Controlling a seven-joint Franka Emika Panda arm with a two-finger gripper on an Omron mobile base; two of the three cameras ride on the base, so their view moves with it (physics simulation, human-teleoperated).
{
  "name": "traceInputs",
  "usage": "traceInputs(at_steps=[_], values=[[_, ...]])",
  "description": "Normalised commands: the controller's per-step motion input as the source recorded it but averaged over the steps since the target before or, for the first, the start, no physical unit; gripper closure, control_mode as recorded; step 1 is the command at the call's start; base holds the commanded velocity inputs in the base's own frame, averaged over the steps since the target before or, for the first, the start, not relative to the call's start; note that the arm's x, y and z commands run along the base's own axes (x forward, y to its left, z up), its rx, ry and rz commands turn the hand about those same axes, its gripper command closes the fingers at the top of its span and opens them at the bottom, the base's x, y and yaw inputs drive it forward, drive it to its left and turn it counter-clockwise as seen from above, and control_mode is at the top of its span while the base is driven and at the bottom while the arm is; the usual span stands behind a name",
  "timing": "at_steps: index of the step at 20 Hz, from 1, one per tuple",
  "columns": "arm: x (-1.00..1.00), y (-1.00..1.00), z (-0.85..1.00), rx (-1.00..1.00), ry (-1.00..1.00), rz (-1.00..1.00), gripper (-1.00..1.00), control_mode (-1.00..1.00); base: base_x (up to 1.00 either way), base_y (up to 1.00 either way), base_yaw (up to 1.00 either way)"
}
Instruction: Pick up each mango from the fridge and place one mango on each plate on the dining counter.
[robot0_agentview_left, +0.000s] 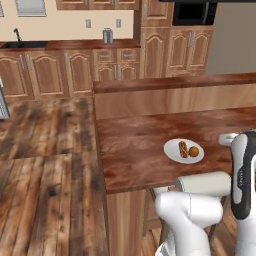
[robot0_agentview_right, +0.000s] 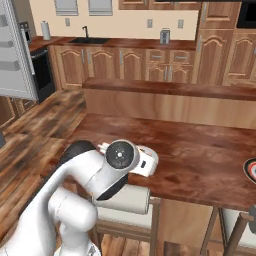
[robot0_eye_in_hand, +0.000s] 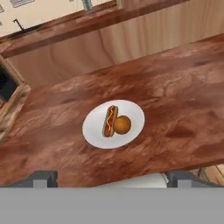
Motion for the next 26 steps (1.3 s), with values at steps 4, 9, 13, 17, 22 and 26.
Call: traceInputs(at_steps=[4,9,13,17,22,26], values=[[-0.77,0.54,0.59,-0.17,-0.21,0.0,-1.0,-1.0,0.0,0.0,0.0],[-0.47,0.77,0.56,-0.24,-0.09,0.0,-1.0,-1.0,0.0,0.0,0.0],[-0.28,0.86,0.53,-0.27,0.0,0.0,-1.0,-1.0,0.0,0.0,0.0],[-0.08,0.91,0.37,-0.26,0.0,0.0,-1.0,-1.0,0.0,0.0,0.0],[0.0,0.89,0.13,-0.24,0.0,0.03,-1.0,-1.0,0.0,0.0,0.0],[-0.07,0.65,0.01,-0.14,0.0,0.01,-1.0,-1.0,0.0,0.0,0.0]])
